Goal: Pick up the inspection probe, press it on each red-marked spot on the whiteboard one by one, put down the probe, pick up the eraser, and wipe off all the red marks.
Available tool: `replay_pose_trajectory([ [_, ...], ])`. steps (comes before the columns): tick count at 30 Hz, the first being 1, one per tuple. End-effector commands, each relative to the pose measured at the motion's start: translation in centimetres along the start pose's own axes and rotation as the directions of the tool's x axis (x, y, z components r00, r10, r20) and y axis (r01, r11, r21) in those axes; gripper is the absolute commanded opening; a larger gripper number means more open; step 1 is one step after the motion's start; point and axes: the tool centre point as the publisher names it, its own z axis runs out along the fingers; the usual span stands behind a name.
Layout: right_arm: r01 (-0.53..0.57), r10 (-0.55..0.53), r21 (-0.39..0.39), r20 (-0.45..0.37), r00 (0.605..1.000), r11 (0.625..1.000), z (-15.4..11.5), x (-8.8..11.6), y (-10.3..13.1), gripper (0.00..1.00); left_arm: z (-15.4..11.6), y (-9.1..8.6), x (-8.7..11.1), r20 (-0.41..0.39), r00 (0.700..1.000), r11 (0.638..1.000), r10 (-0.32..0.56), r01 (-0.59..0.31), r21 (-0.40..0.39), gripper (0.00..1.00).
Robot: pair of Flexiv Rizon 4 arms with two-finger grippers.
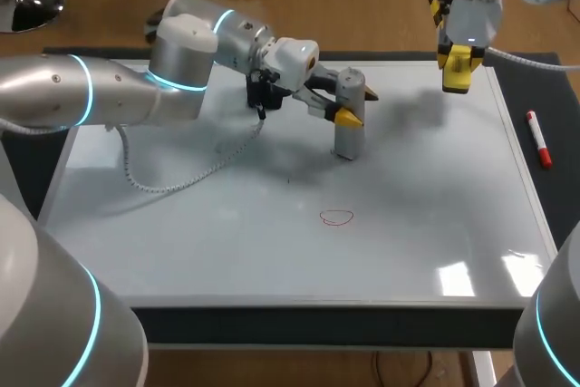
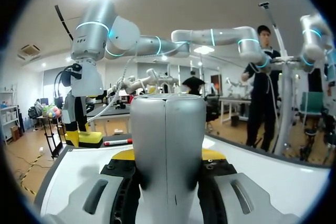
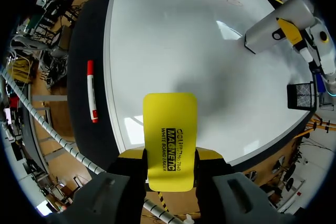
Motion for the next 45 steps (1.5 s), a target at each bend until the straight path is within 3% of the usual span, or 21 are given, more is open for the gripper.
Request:
replay_pose_trajectory([
  [1,0.002,-0.002,-0.001,-0.003,1.0,1.0,-0.12,0.05,-0.09,0.0,-0.13,0.14,-0.25,-0.006,1.0,1.0,-0.003,0.003,0.0,0.0],
  [45,0.002,-0.002,-0.001,-0.003,1.0,1.0,-0.12,0.05,-0.09,0.0,0.12,-0.15,-0.17,-0.015,1.0,1.0,-0.005,0.005,0.001,0.0],
])
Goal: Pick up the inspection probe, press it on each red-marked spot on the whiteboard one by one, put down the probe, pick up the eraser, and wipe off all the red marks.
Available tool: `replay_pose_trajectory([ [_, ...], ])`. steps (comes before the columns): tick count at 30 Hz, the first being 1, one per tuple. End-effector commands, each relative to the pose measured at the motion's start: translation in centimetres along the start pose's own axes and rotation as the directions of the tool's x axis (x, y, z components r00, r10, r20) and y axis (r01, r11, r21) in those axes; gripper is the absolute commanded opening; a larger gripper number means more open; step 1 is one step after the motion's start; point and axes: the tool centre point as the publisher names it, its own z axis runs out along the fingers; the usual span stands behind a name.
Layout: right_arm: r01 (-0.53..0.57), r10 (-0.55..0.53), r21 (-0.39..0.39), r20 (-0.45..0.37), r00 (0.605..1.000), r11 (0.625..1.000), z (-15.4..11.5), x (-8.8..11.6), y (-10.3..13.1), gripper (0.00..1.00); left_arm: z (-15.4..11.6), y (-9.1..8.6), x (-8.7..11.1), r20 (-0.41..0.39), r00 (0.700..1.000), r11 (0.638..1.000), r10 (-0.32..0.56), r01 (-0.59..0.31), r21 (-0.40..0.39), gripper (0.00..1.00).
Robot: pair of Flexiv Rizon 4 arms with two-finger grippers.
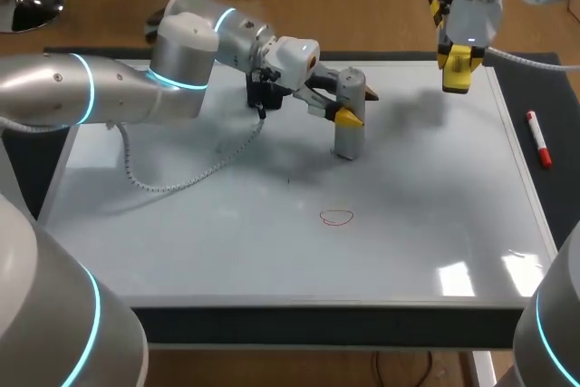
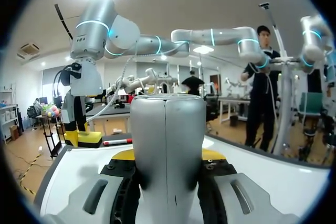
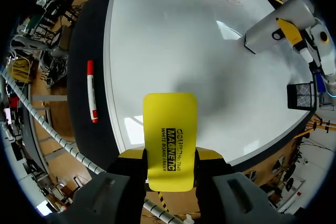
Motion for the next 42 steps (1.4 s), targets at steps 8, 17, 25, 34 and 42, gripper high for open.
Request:
replay_pose_trajectory([
  [8,0.002,-0.002,-0.001,-0.003,1.0,1.0,-0.1,0.0,-0.1,0.0,0.1,-0.5,-0.1,-0.007,1.0,1.0,0.003,-0.003,0.014,0.0],
  [17,0.002,-0.002,-0.001,-0.003,1.0,1.0,-0.1,0.0,-0.1,0.0,-0.2,-2.2,-0.2,-0.014,0.999,1.0,0.031,-0.031,0.003,0.0],
  [25,0.002,-0.002,-0.001,-0.003,1.0,1.0,-0.1,0.0,-0.1,0.0,-1.0,-4.3,-0.7,-0.013,0.999,0.999,0.046,-0.046,-0.027,0.0],
  [34,0.002,-0.002,-0.001,-0.003,1.0,1.0,-0.1,0.0,-0.1,0.0,-3.4,-6.5,-1.0,0.017,0.998,0.997,0.063,-0.062,-0.052,0.0],
  [42,0.002,-0.002,-0.001,-0.003,1.0,1.0,-0.1,0.0,-0.1,0.0,-7.3,-7.6,-1.5,0.106,0.992,0.995,0.062,-0.053,-0.083,0.0],
])
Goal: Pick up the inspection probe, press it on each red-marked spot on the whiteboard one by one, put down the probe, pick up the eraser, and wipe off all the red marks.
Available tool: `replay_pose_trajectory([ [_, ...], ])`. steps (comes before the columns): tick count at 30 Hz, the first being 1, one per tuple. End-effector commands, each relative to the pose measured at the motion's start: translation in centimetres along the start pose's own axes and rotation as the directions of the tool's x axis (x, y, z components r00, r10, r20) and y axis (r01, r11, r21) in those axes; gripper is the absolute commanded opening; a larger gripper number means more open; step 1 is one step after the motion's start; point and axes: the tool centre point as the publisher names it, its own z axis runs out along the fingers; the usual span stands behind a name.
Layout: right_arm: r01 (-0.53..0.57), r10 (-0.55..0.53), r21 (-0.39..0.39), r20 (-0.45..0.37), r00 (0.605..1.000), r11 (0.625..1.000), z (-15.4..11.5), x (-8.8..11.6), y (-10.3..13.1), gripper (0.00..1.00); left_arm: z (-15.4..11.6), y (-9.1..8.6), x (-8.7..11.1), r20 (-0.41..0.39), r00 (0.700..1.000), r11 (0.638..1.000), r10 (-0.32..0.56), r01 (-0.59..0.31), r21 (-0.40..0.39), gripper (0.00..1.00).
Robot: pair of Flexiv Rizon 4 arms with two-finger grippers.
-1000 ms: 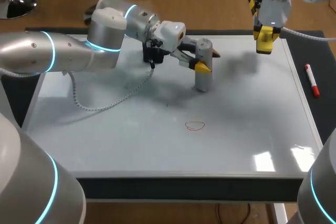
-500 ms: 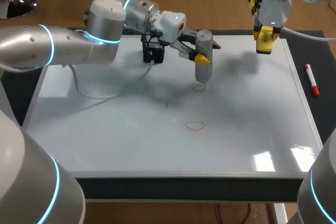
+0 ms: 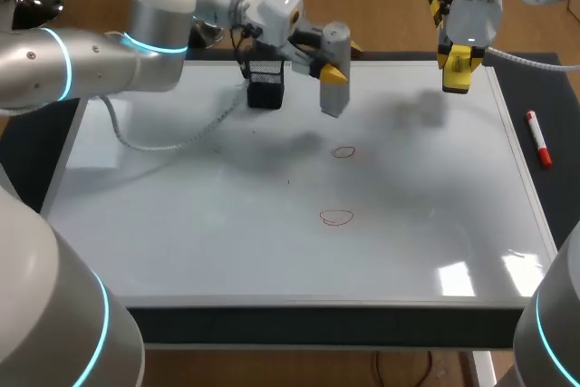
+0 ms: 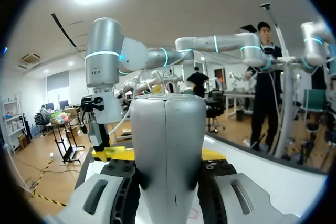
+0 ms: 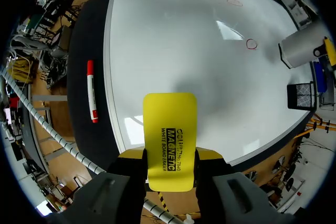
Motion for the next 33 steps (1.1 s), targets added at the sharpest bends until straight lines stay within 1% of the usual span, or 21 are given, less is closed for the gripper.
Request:
replay_pose_trajectory([
  [1,0.002,-0.002,-0.001,-0.003,1.0,1.0,-0.1,0.0,-0.1,0.0,-2.3,-1.3,0.9,0.059,0.998,0.999,0.0,0.002,-0.039,0.0],
  [6,0.002,-0.002,-0.001,-0.003,1.0,1.0,-0.1,0.0,-0.1,0.0,-5.2,-1.8,0.7,0.128,0.992,0.998,-0.003,0.01,-0.055,0.0],
  [10,0.002,-0.002,-0.001,-0.003,1.0,1.0,-0.1,0.0,-0.1,0.0,-7.5,-1.9,0.7,0.195,0.981,0.998,-0.008,0.02,-0.062,0.0],
  [20,0.002,-0.002,-0.001,-0.003,1.0,1.0,-0.1,0.0,-0.1,0.0,-13.1,-2.6,1.7,0.318,0.948,0.994,-0.017,0.05,-0.095,0.0],
  [24,0.002,-0.002,-0.001,-0.003,1.0,1.0,-0.1,0.0,-0.1,0.0,-15.4,-2.9,2.4,0.385,0.923,0.993,-0.018,0.062,-0.1,0.0],
  [28,0.002,-0.002,-0.001,-0.003,1.0,1.0,-0.1,0.0,-0.1,0.0,-17.8,-2.8,3.0,0.443,0.896,0.992,-0.028,0.077,-0.095,0.0],
  [33,0.002,-0.002,-0.001,-0.003,1.0,1.0,-0.1,0.0,-0.1,0.0,-20.5,-2.4,3.8,0.52,0.853,0.989,-0.036,0.103,-0.101,0.0],
])
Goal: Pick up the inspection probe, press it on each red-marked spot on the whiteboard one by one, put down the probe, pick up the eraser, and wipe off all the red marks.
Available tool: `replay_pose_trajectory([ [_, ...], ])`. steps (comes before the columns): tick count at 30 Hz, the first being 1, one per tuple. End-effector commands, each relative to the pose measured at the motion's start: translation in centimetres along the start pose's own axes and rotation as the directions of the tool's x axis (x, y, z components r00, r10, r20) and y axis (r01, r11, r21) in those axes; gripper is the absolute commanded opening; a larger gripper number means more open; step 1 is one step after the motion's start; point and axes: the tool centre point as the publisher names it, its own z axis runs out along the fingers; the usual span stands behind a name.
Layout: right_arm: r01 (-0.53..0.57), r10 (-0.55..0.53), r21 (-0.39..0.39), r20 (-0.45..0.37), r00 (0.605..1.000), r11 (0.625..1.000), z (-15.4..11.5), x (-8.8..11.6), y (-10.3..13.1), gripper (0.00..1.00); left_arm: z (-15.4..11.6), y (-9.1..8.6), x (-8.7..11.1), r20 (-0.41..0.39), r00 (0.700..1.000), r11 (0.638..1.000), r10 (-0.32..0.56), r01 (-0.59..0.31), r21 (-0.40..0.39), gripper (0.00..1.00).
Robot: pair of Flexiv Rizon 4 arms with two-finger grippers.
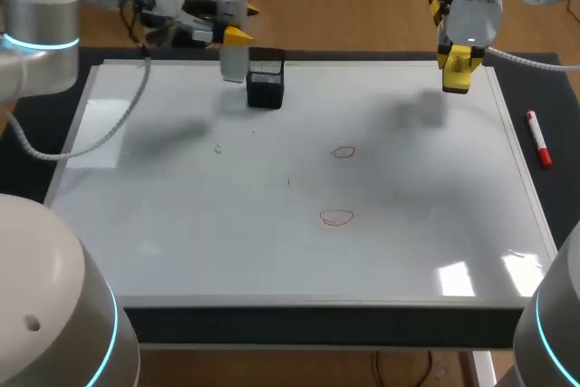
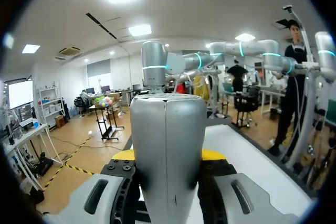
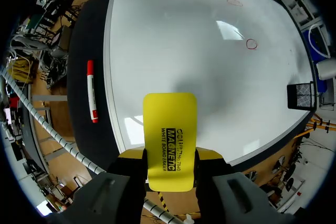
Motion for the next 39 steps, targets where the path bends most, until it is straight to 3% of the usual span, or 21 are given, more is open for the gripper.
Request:
replay_pose_trajectory([
  [1,0.002,-0.002,-0.001,-0.003,1.0,1.0,-0.1,0.0,-0.1,0.0,-2.6,0.1,1.1,0.187,0.982,1.0,-0.01,0.012,-0.008,0.0],
  [14,0.002,-0.002,-0.001,-0.003,1.0,1.0,-0.1,0.0,-0.1,0.0,-6.5,3.0,0.9,0.304,0.95,0.997,-0.071,0.076,-0.005,0.0],
  [39,0.002,-0.002,-0.001,-0.003,1.0,1.0,-0.1,0.0,-0.1,0.0,-7.6,8.0,1.0,0.357,0.928,0.994,-0.111,0.1,0.047,0.0],
])
